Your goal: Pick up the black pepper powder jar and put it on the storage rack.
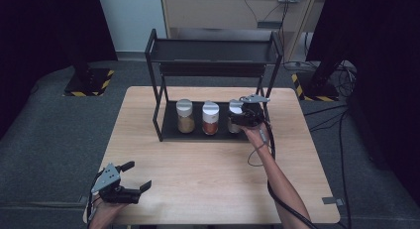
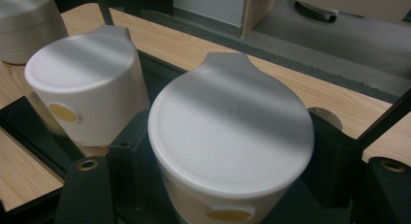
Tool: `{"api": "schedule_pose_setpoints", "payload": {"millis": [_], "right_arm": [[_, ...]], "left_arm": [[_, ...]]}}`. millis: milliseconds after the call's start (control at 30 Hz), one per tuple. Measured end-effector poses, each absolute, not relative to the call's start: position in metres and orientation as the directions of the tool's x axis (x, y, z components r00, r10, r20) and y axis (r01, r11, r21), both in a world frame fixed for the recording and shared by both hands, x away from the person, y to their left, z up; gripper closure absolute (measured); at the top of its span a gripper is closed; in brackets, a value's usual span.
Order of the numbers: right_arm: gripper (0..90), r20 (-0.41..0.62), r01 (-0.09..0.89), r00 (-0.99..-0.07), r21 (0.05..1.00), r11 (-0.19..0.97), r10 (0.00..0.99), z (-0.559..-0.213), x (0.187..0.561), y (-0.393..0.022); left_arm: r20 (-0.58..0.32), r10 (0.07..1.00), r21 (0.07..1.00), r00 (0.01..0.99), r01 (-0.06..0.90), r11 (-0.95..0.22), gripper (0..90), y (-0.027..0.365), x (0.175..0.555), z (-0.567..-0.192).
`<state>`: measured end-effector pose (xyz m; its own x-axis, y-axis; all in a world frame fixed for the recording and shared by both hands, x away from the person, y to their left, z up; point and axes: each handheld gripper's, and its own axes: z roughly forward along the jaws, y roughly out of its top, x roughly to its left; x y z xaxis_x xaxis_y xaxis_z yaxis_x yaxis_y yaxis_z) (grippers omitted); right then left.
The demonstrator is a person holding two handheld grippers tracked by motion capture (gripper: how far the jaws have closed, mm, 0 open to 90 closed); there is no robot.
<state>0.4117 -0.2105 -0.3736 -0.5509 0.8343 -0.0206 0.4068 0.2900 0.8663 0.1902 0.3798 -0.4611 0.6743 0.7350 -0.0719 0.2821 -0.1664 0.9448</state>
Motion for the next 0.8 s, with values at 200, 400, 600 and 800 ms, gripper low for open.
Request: {"api": "schedule_pose_setpoints", "payload": {"millis": [200,400,600,800], "right_arm": [[30.8,-0.015,0.41,-0.552,0.866,0.287,0.834,-0.379,0.412,-0.211],[30.9,-0.008,0.415,-0.549,0.865,0.281,0.836,-0.383,0.411,-0.211],[30.7,0.003,0.414,-0.552,0.869,0.271,0.834,-0.385,0.411,-0.215],[25.3,0.017,0.417,-0.549,0.872,0.257,0.835,-0.387,0.411,-0.217]], "left_arm": [[-0.07,0.735,0.945,0.674,0.282,-0.168,1.3,0.38,0.19,-0.461],[-0.069,0.736,0.944,0.673,0.282,-0.169,1.2,0.379,0.19,-0.461],[-0.067,0.735,0.944,0.674,0.282,-0.172,1.3,0.379,0.19,-0.461],[-0.067,0.736,0.945,0.674,0.281,-0.171,1.3,0.379,0.19,-0.461]]}}
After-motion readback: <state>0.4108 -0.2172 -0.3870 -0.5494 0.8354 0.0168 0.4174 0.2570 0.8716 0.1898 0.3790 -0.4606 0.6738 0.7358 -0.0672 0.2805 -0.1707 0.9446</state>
